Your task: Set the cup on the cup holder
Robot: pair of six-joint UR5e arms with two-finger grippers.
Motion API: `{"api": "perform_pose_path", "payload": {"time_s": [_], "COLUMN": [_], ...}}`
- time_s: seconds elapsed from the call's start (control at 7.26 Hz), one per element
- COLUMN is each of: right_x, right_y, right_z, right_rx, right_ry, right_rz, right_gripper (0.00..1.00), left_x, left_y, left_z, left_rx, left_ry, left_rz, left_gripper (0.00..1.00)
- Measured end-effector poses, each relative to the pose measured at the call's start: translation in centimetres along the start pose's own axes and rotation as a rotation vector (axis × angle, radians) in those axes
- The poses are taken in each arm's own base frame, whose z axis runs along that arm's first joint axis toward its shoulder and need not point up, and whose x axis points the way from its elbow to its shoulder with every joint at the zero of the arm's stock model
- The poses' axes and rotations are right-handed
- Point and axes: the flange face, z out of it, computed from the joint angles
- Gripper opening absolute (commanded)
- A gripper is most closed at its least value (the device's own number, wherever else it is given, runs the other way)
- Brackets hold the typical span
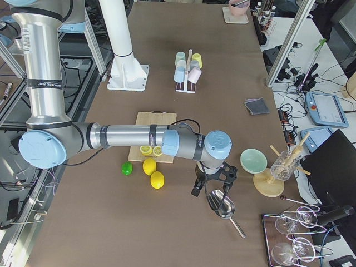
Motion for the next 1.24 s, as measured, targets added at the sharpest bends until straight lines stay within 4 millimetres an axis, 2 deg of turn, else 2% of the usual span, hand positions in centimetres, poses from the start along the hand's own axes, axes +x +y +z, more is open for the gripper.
{"api": "perform_pose_path", "payload": {"time_s": [1.24], "right_x": [0.15], "right_y": [-0.11], "right_z": [0.18], "right_rx": [-0.003], "right_ry": [0.001], "right_rz": [0.004], "right_gripper": [1.0], "left_x": [-0.59], "left_y": [0.08], "left_z": [0.74], "left_rx": [-0.012], "left_ry": [0.002], "left_rz": [-0.01], "left_gripper": [0.98]}}
